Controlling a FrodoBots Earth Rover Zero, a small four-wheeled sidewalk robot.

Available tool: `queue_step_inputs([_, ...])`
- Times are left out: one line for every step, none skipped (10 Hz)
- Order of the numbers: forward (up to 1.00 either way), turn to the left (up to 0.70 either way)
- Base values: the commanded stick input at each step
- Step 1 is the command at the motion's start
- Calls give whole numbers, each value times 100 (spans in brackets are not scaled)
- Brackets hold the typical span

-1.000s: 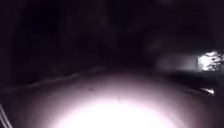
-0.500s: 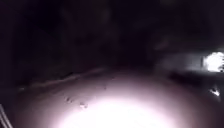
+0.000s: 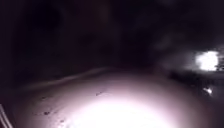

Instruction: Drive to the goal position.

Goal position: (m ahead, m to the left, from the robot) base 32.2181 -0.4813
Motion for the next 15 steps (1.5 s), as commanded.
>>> queue_step_inputs([100,-27])
queue_step_inputs([100,-27])
queue_step_inputs([100,-27])
queue_step_inputs([100,-27])
queue_step_inputs([100,-27])
queue_step_inputs([100,0])
queue_step_inputs([100,0])
queue_step_inputs([100,0])
queue_step_inputs([100,0])
queue_step_inputs([100,0])
queue_step_inputs([100,0])
queue_step_inputs([100,0])
queue_step_inputs([100,0])
queue_step_inputs([100,0])
queue_step_inputs([100,0])
